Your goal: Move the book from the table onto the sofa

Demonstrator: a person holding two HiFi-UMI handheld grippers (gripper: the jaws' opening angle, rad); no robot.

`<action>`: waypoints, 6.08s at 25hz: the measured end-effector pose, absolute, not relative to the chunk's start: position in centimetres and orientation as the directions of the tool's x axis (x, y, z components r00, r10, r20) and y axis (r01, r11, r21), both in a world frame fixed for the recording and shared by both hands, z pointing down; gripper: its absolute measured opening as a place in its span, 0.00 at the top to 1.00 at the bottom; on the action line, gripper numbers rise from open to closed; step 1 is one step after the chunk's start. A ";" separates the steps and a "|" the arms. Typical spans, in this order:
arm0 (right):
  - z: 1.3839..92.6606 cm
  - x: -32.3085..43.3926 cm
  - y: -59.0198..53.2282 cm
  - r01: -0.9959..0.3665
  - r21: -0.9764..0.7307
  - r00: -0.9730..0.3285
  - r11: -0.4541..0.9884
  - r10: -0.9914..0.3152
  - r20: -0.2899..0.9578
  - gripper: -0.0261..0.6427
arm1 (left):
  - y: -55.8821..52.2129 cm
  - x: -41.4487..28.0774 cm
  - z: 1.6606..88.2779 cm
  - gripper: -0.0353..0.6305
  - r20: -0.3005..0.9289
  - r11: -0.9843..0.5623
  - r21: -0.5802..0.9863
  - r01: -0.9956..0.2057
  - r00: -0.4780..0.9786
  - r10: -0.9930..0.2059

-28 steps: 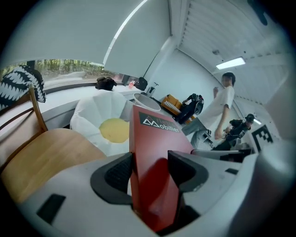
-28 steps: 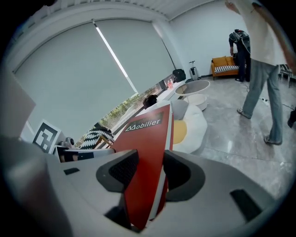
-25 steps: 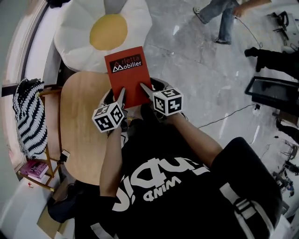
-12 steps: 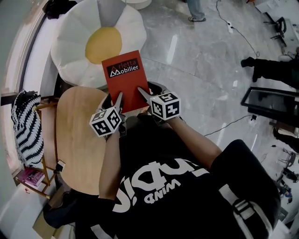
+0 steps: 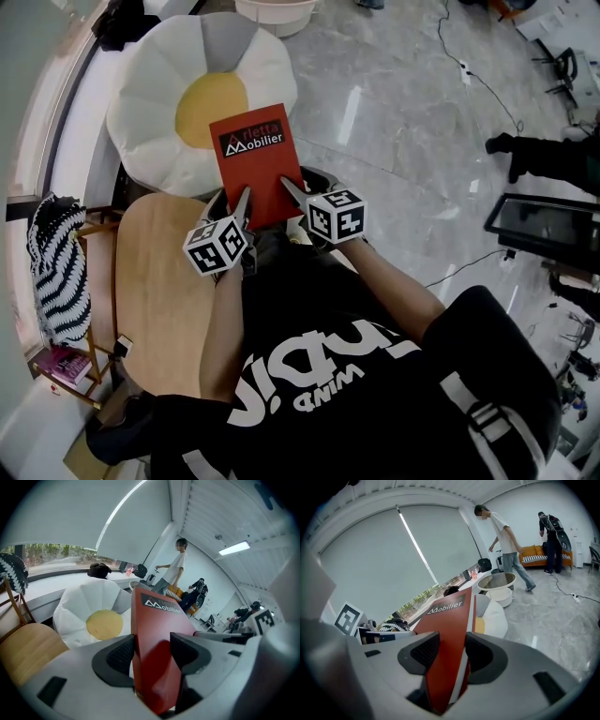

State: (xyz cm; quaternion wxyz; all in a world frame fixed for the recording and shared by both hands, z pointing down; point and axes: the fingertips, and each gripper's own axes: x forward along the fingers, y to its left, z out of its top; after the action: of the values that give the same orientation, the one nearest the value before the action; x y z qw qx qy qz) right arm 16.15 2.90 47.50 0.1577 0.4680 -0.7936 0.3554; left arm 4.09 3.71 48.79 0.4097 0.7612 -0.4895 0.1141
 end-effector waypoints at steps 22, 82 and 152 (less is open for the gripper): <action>47.7 13.5 -16.5 -0.830 -0.432 -0.557 0.353 -0.576 0.599 0.70 | -14.8 1.6 49.2 0.59 0.589 -0.108 0.532 -0.840 0.458 -0.666; 77.6 4.5 -38.5 -0.740 -0.470 -0.654 0.481 -0.348 0.672 0.70 | -32.8 -6.3 78.4 0.59 0.678 0.155 0.552 -0.819 0.333 -0.655; 84.8 2.9 -33.6 -0.730 -0.446 -0.613 0.518 -0.208 0.762 0.96 | -30.0 -3.4 83.7 0.93 0.709 0.213 0.581 -0.786 0.360 -0.606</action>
State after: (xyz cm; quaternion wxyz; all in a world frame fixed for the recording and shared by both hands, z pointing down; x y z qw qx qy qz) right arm 2.91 -33.61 84.84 0.3303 0.2907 -0.8063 0.3954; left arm -3.40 -30.00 83.68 0.5417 0.6219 -0.5595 0.0828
